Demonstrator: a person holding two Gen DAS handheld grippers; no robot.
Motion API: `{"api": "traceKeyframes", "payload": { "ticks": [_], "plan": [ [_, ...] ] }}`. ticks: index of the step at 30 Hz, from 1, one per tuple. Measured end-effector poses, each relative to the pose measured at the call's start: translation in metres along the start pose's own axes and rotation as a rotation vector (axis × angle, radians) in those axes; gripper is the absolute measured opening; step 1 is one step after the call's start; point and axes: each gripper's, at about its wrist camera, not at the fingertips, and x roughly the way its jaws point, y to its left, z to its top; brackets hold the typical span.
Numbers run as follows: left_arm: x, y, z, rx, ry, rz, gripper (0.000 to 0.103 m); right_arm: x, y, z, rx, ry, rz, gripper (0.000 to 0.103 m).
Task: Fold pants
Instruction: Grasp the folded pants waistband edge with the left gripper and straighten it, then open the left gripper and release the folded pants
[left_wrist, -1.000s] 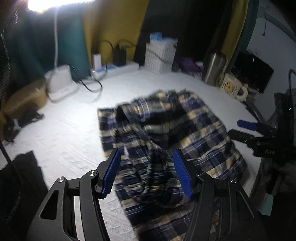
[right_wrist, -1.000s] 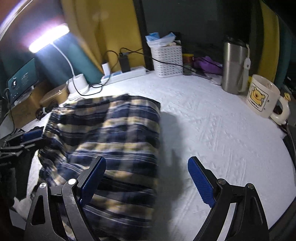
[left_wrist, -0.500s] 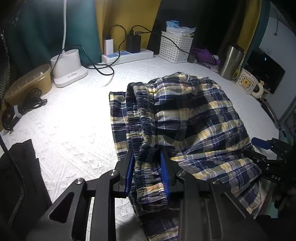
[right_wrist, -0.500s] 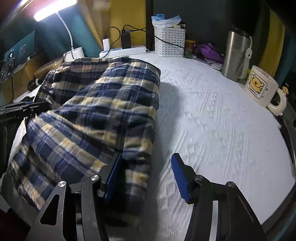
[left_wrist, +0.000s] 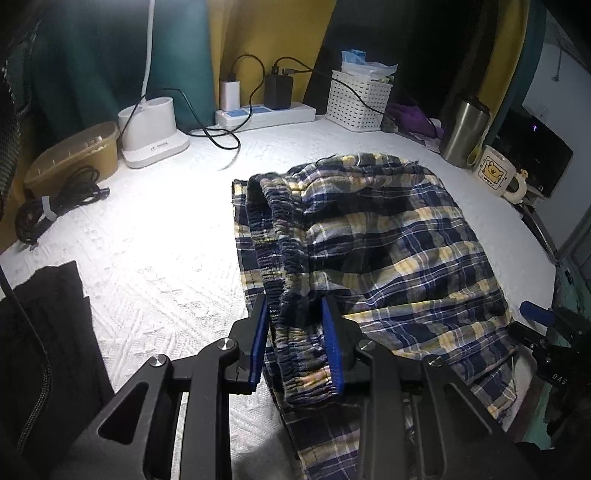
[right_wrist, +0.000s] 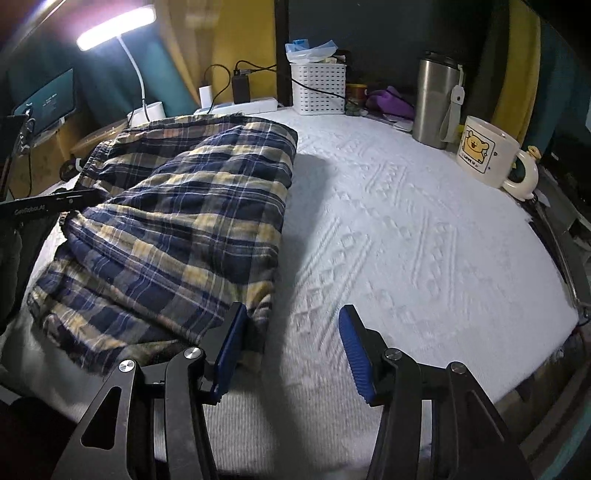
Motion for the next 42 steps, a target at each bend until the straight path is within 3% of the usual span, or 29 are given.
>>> {"api": "traceKeyframes", "payload": {
  "ticks": [7,11,16,20,32,42],
  "plan": [
    [-0.02,0.014,0.012,-0.03,-0.026,0.012,0.032,-0.004,-0.016,0.008,0.021,0.024,-0.018,0.053],
    [-0.027,0.013,0.022,-0.007,-0.053,0.025,0.033,-0.006,-0.033,0.03,0.057,-0.017,-0.017,0.054],
    [-0.023,0.013,0.039,-0.002,-0.084,-0.006,0.047,0.004,-0.038,0.064,0.043,-0.054,-0.011,0.054],
    [-0.002,0.012,0.049,0.018,-0.061,-0.007,0.047,0.023,-0.031,0.094,0.026,-0.064,0.023,0.072],
    [0.027,0.009,0.065,0.069,-0.05,-0.068,0.047,0.08,-0.012,0.151,-0.019,-0.056,0.142,0.072],
    [0.057,0.012,0.072,0.072,-0.006,-0.085,0.047,0.14,-0.016,0.166,-0.017,0.05,0.116,0.068]
  ]
}}
